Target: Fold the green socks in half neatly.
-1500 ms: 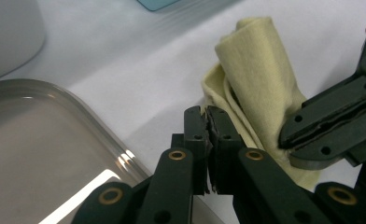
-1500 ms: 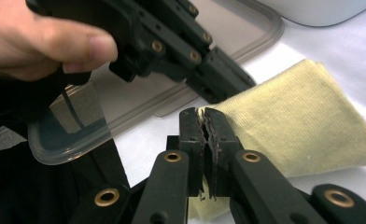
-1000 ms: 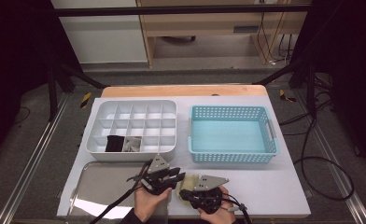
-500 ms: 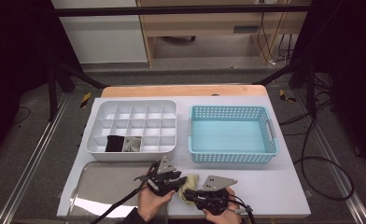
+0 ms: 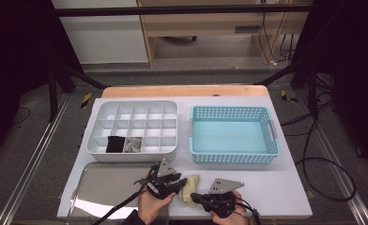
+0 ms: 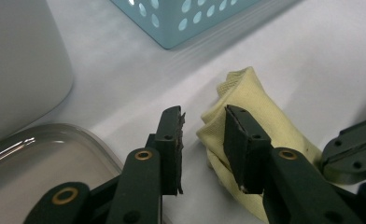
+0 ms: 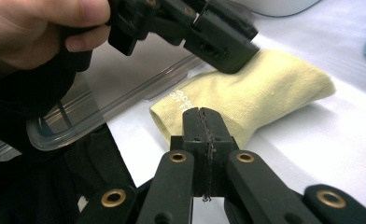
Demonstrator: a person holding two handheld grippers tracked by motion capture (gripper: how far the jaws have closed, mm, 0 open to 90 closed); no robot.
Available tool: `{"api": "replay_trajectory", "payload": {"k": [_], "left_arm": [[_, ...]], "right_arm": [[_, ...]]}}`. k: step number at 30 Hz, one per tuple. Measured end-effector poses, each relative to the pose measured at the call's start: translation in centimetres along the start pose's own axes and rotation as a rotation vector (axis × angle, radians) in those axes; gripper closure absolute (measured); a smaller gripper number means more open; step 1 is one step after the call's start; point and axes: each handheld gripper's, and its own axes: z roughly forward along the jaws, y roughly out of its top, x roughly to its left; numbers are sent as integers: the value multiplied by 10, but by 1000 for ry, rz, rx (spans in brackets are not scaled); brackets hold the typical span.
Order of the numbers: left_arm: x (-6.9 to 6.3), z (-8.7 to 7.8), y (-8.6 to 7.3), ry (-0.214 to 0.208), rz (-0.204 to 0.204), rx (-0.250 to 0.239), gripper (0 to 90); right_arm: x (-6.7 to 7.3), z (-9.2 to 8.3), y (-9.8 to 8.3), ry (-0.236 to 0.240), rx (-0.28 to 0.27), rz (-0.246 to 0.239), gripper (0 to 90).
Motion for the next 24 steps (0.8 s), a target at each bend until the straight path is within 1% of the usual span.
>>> {"api": "replay_trajectory", "payload": {"k": [2,5,7,8,11,15,16,20,22,23,24], "left_arm": [[-2,-3,0,-8,-16,-18,639],[-5,-8,2,-36,-37,-48,590],[-8,-10,2,-43,-38,-62,573],[-9,-10,2,-39,-41,-61,568],[-8,-5,-1,-24,-46,-25,545],[-10,1,-5,-34,-49,0,513],[-10,3,-6,-36,-55,13,503],[-8,6,-7,-45,-76,25,489],[-7,7,-8,-51,-84,37,490],[-6,8,-8,-58,-93,40,490],[-6,8,-9,-63,-107,40,490]], "right_arm": [[0,0,0,0,0,-2,900],[0,0,-1,0,-1,-5,900],[1,0,-1,-1,-4,-8,900],[1,0,-1,-5,-3,-13,900],[2,0,-1,-9,-1,-22,900],[1,0,-2,-8,-1,-23,900],[1,0,-2,-7,-2,-22,900],[1,-2,-3,-4,0,-18,900],[0,-6,-2,0,2,-7,900],[-2,-10,-2,1,-7,2,900],[-5,-14,-1,-9,-26,7,900]]}}
